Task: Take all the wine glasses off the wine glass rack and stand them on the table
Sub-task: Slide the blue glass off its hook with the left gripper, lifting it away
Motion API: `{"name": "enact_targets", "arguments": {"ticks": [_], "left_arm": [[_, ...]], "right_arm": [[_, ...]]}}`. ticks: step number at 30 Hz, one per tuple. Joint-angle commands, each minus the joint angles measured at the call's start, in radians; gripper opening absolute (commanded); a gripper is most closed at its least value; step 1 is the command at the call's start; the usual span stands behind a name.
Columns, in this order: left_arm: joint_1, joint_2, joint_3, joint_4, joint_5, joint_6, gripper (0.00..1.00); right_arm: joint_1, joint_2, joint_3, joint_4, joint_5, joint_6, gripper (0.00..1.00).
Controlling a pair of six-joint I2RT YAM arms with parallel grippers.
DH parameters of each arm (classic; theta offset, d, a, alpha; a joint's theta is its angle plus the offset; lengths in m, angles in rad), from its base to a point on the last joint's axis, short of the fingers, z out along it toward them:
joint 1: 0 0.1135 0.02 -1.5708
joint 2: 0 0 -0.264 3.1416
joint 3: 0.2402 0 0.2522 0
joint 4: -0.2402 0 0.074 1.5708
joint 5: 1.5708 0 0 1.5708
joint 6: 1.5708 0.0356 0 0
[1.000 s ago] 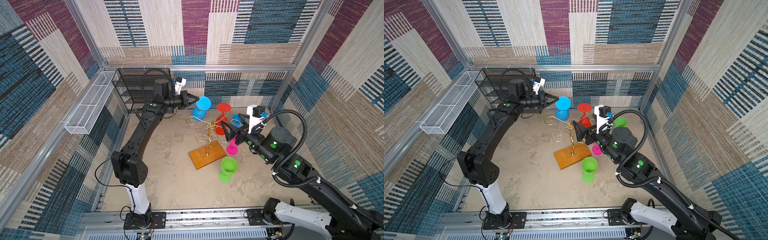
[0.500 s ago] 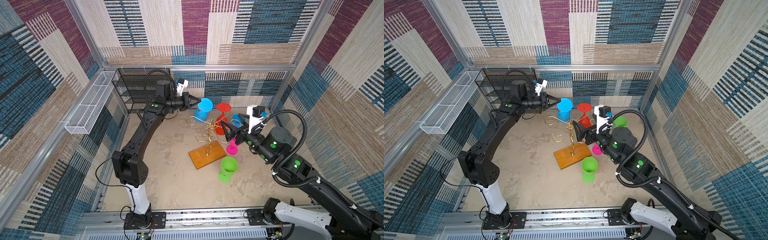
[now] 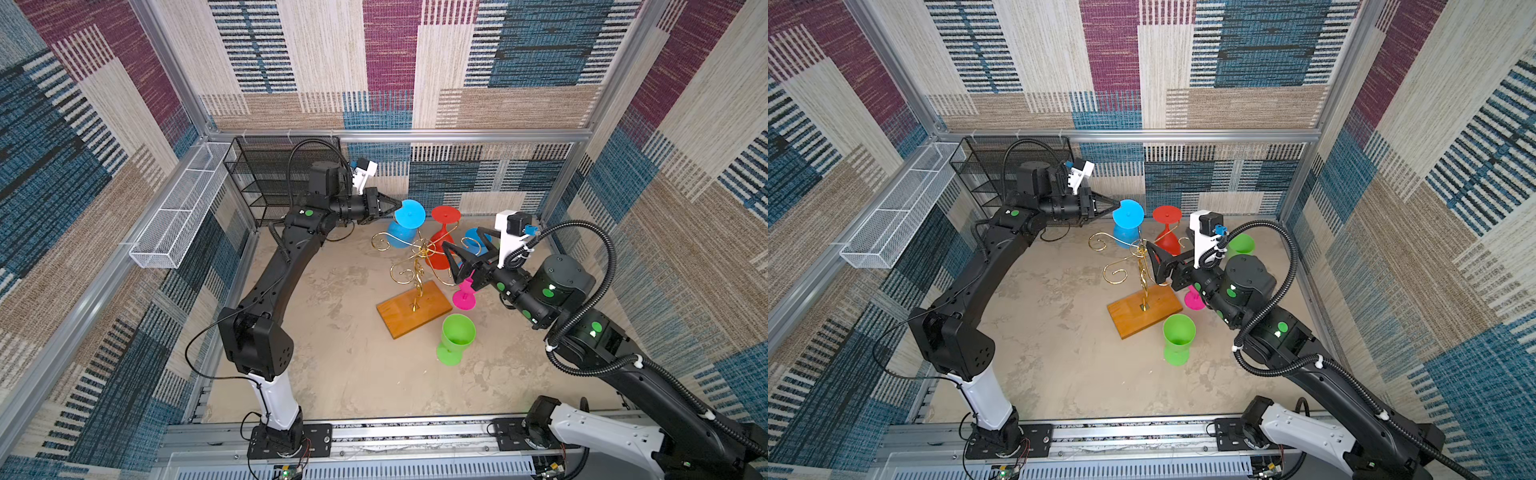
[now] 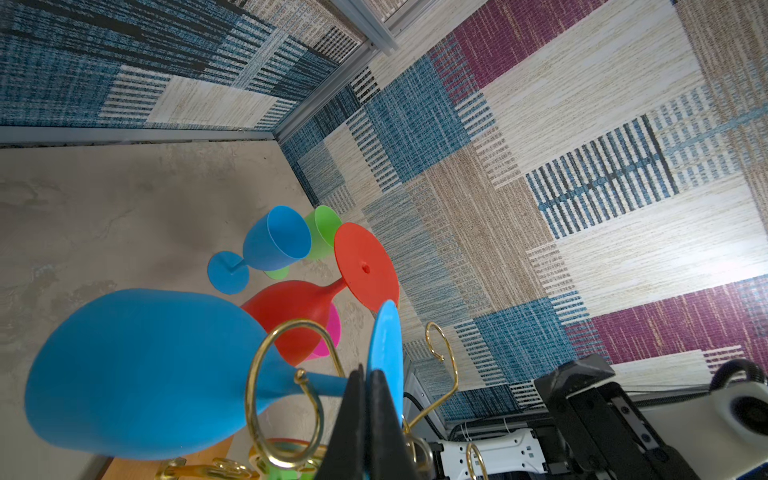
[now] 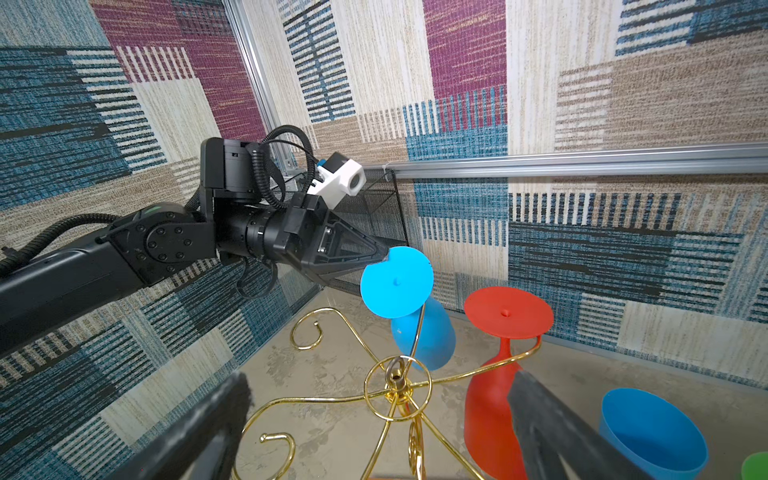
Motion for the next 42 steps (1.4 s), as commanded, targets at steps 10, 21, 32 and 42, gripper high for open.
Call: {"name": "enact_targets", "arguments": {"ticks": [10, 21, 32, 42], "left_arm": [[0.020, -0.045, -0.050, -0.010, 0.005, 0.052, 0.00], [0.063, -0.079, -0.097, 0.035, 0.007, 0.028, 0.00], [0.086, -0.112, -0.128, 0.042, 0.009, 0.026, 0.00], [0.143, -0.136, -0.148, 0.075, 0.017, 0.001, 0.00]], "right_arm": [[0.001, -0.012, -0.003, 0.029, 0.009, 0.010, 0.99], [0.000, -0.017, -0.007, 0.029, 0.012, 0.012, 0.99], [0.000, -0.012, -0.006, 0.031, 0.008, 0.012, 0.99], [0.000, -0.010, -0.006, 0.031, 0.004, 0.009, 0.99]]}}
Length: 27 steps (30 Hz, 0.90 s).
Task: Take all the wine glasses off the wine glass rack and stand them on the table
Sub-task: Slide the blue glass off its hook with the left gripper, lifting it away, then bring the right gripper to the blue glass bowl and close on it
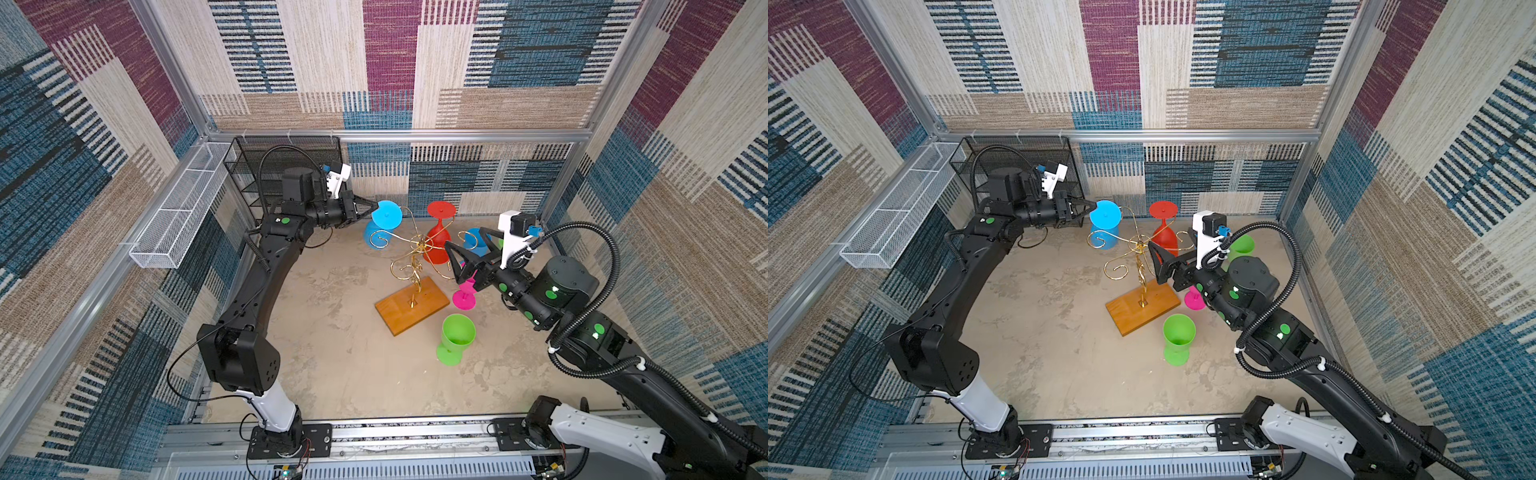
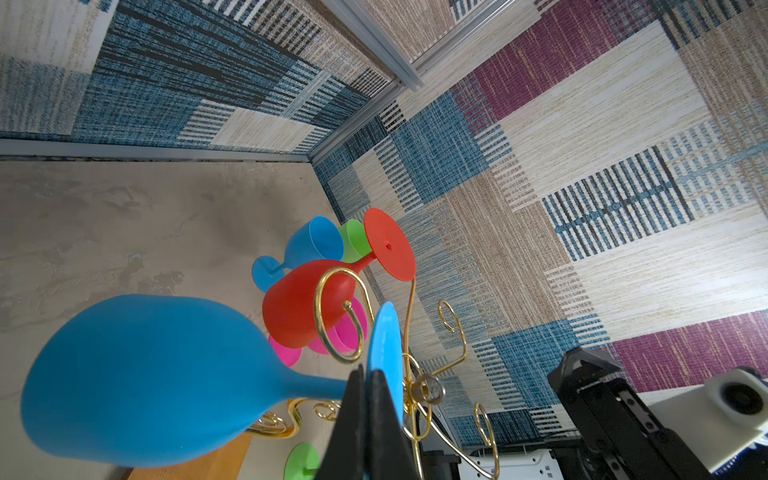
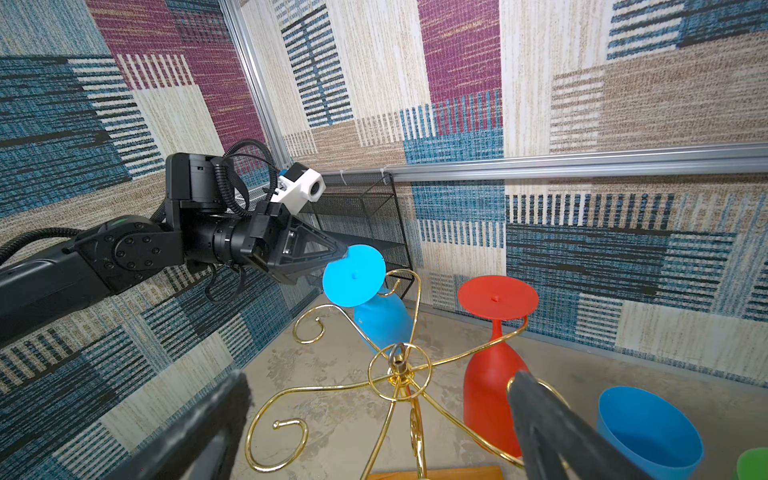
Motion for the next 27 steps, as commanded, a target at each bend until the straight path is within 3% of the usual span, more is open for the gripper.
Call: {"name": "enact_targets", "arguments": {"ticks": [1, 8, 11, 22, 27], "left_arm": [[0.029, -0.016, -0.001, 0.058, 0.022, -0.026, 0.00], [0.139, -0.056, -0.022, 0.163, 0.068, -0.119, 0.00], [0.194, -0.096, -0.053, 0.268, 0.106, -0.213, 0.00], [0.308, -0.167, -0.235, 1.169, 0.221, -0.961, 0.00], [0.317, -0.178, -0.259, 1.315, 0.210, -1.097, 0.00]], "right_arm": [[0.001, 0.003, -0.001, 0.029, -0.003, 0.001, 0.99], [0.000, 0.035, 0.007, 0.037, -0.032, -0.041, 0.99], [0.000, 0.075, 0.024, 0.049, -0.075, -0.090, 0.99], [0.007, 0.305, 0.151, 0.163, -0.246, -0.278, 0.99], [0.009, 0.365, 0.178, 0.254, -0.293, -0.383, 0.99]]}}
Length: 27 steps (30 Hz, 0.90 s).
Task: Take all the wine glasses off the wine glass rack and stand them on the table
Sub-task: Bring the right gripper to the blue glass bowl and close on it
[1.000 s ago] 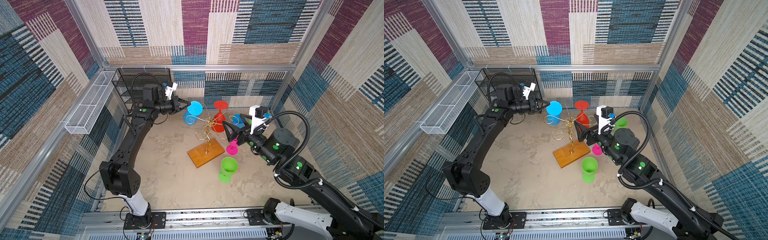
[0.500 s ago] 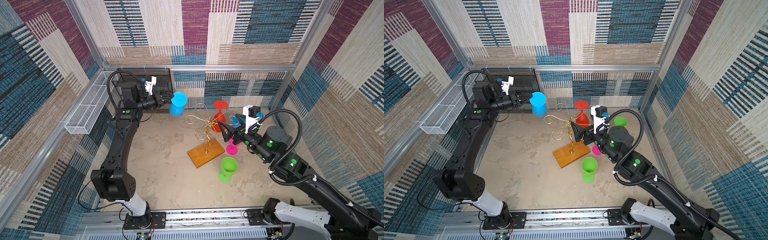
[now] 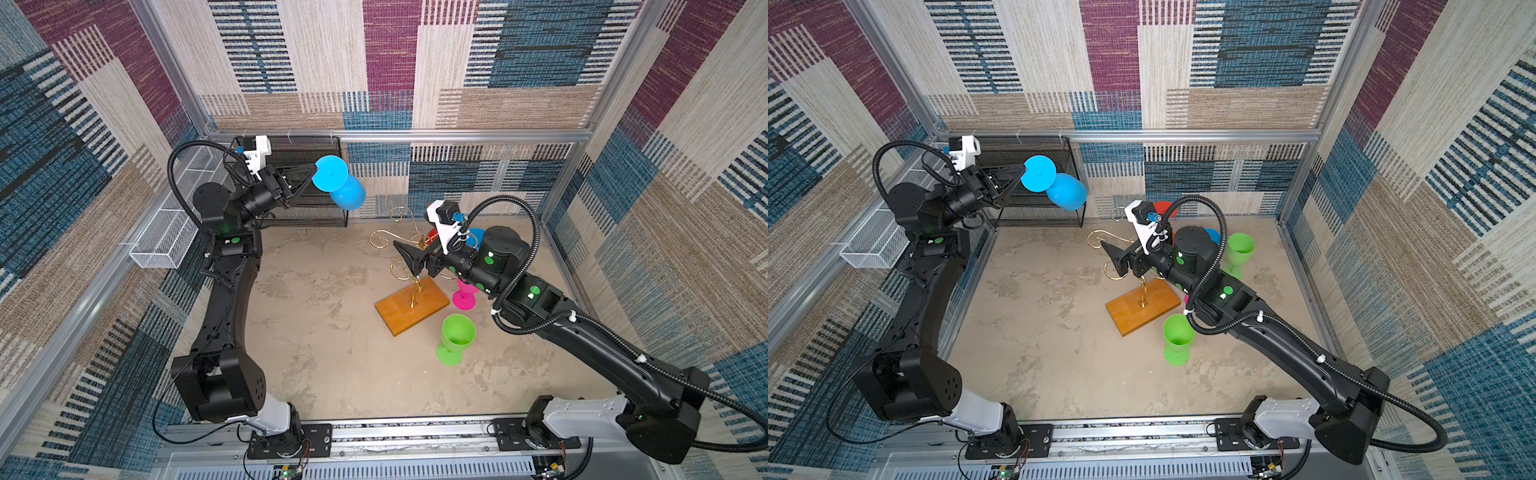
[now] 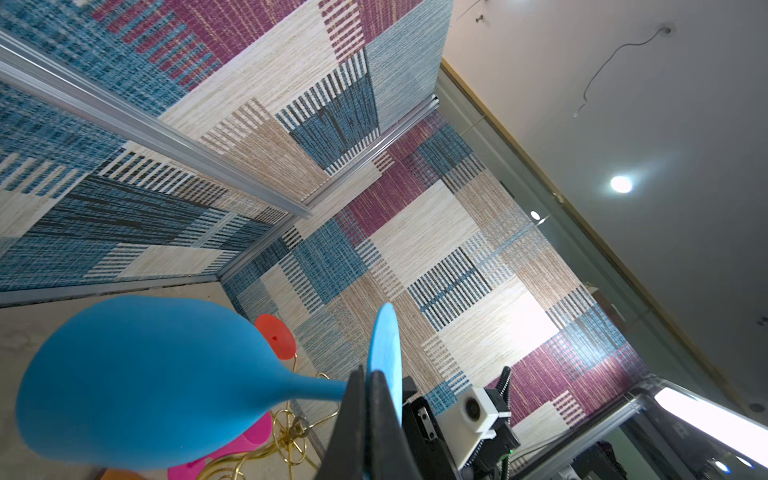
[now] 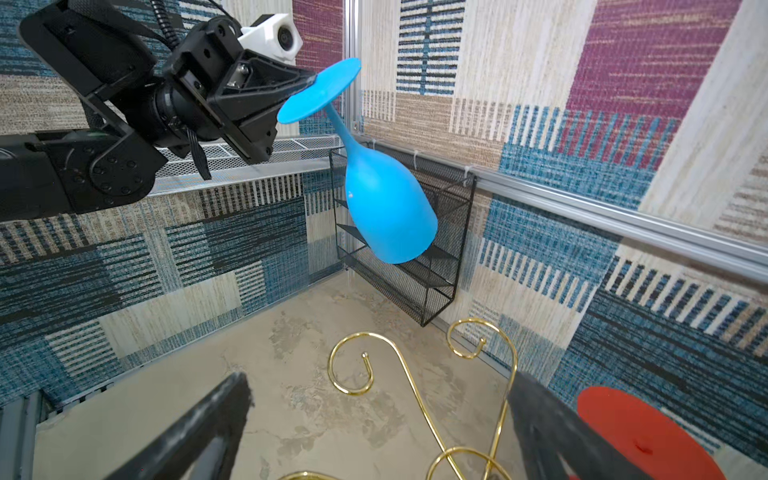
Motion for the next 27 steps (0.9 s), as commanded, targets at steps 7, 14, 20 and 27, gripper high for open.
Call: {"name": "enact_targets", "arguments": {"ticks": [7, 14, 20, 27], "left_arm": [[0.001, -0.044, -0.058, 0.320, -0.020, -0.258, 0.00], [-0.001, -0.087, -0.105, 0.324, -0.030, -0.259, 0.00], [-0.006, -0.088, -0.119, 0.391, -0.048, -0.326, 0.00], [-0.010, -0.106, -0.125, 0.389, -0.053, -0.331, 0.00]], "right_arm": [[0.002, 0.143, 0.104, 0.196, -0.136, -0.193, 0.99], [0.000, 0.320, 0.324, 0.157, -0.191, -0.274, 0.99], [-0.004, 0.425, 0.443, 0.136, -0.223, -0.290, 0.99], [-0.005, 0.519, 0.546, 0.099, -0.229, -0.293, 0.99]]}}
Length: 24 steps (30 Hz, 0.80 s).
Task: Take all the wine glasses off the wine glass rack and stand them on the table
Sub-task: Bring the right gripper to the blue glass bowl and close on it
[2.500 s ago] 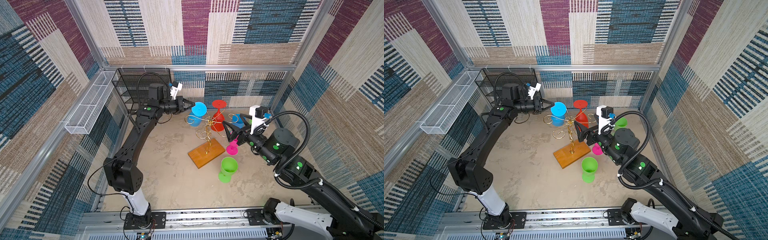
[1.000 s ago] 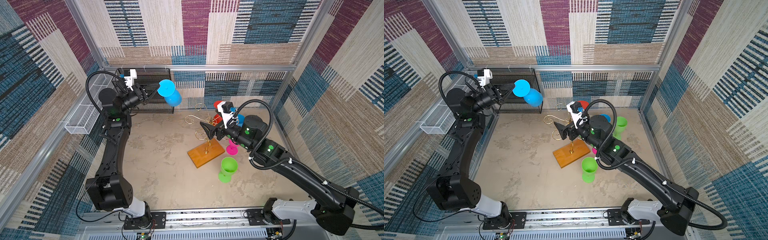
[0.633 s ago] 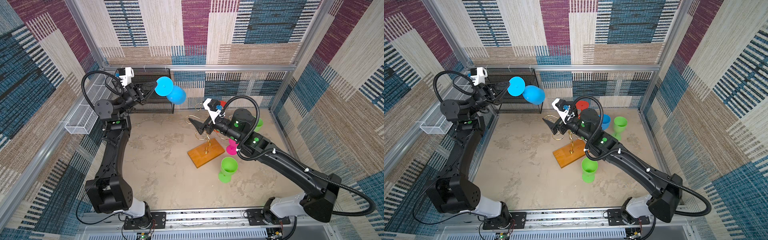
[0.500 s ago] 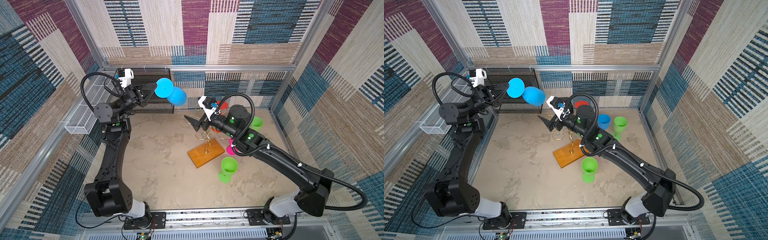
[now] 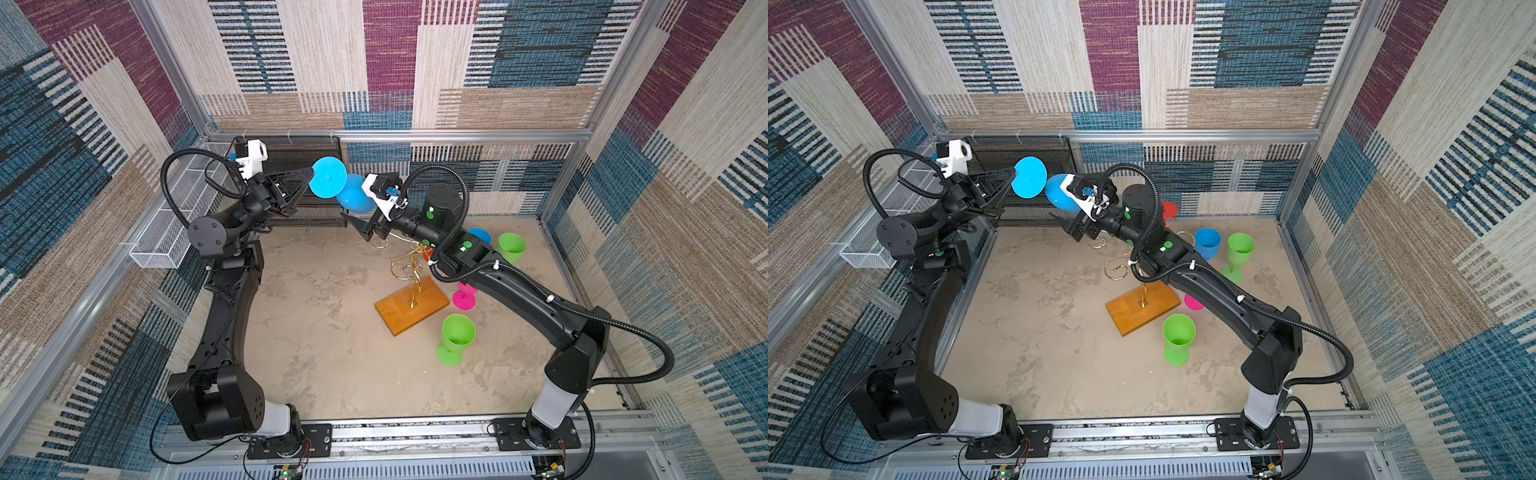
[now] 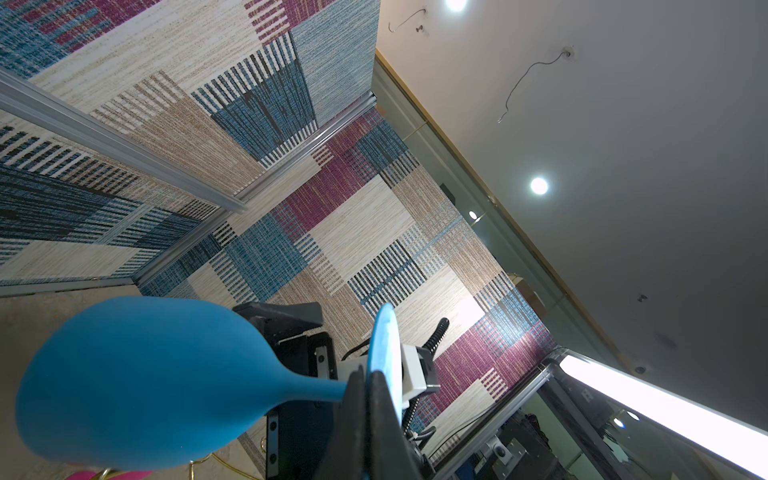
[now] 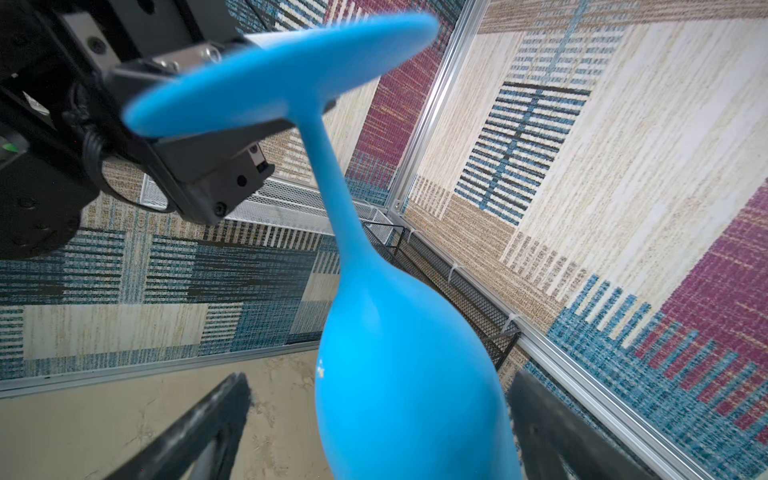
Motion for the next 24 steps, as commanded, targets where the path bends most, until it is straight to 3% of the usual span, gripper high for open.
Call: {"name": "enact_targets", "arguments": {"ticks": [1, 9, 15, 24], "left_arm": [[-0.003, -0.015, -0.005, 0.060, -0.020, -0.021, 0.00], [-0.009, -0.037, -0.029, 0.055, -0.025, -0.021, 0.00], [-0.011, -0.036, -0.028, 0.056, -0.028, -0.023, 0.00], [-0.011, -0.025, -0.015, 0.060, -0.036, -0.022, 0.00]], "right_arm": [[0.000, 0.026, 0.036, -0.008, -0.009, -0.004, 0.99], [0.000, 0.101, 0.150, -0.073, -0.004, 0.000, 0.98], [-0.001, 0.109, 0.170, -0.102, 0.009, 0.007, 0.84], [-0.001, 0.079, 0.143, -0.120, 0.028, 0.019, 0.70]]}}
